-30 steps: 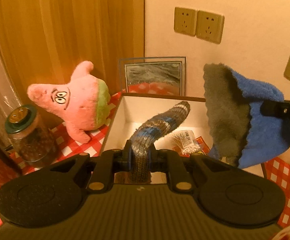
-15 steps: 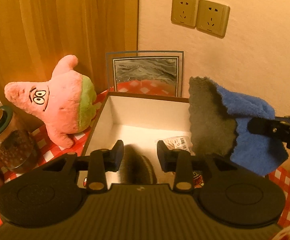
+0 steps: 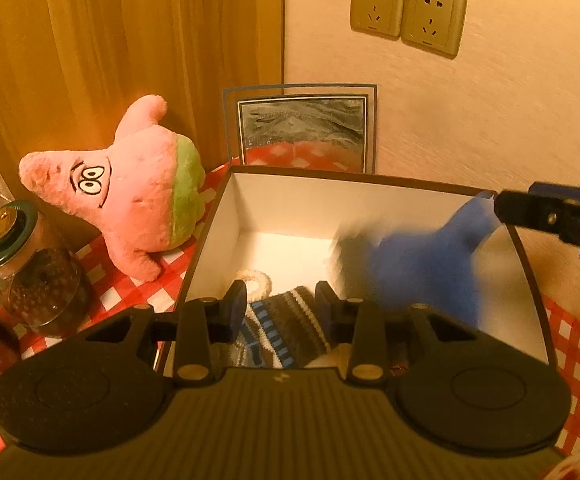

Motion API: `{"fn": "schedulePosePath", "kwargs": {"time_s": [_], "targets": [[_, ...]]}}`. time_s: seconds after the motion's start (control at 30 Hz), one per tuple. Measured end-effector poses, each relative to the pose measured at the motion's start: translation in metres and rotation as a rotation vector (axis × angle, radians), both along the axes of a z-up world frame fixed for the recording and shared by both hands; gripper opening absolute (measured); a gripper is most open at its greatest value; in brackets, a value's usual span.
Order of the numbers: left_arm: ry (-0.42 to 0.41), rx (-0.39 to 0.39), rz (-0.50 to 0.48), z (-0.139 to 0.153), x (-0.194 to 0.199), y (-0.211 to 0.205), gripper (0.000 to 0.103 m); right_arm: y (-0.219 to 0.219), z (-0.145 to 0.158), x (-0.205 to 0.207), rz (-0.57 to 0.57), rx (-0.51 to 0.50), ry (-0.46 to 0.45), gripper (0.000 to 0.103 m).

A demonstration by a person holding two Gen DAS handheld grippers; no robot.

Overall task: Organize soft objects
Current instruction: 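Carry the sock and towel into the brown box and open both grippers, then move both open tools back to the beige cloth and green sponge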

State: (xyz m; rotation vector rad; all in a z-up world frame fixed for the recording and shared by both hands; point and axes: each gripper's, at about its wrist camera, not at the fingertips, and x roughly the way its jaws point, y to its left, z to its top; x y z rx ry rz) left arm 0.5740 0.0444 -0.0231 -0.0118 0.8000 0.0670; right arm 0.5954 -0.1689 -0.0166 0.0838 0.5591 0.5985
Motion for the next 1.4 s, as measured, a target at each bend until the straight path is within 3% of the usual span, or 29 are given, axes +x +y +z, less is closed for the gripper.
{"fn": "schedulePosePath", "kwargs": {"time_s": [0.4,1.4], "targets": [[0.018,-0.003,-0.010,0.006,-0.037,0.008,0.042,-0.009,-0.009,-0.020,0.012,-0.053,0.070,0.070],[0.053,-0.060,0.094,0.010,-0.199,0.028,0.047,-0.026,-0.014,-0.139,0.064,-0.044,0.162,0.070]]}}
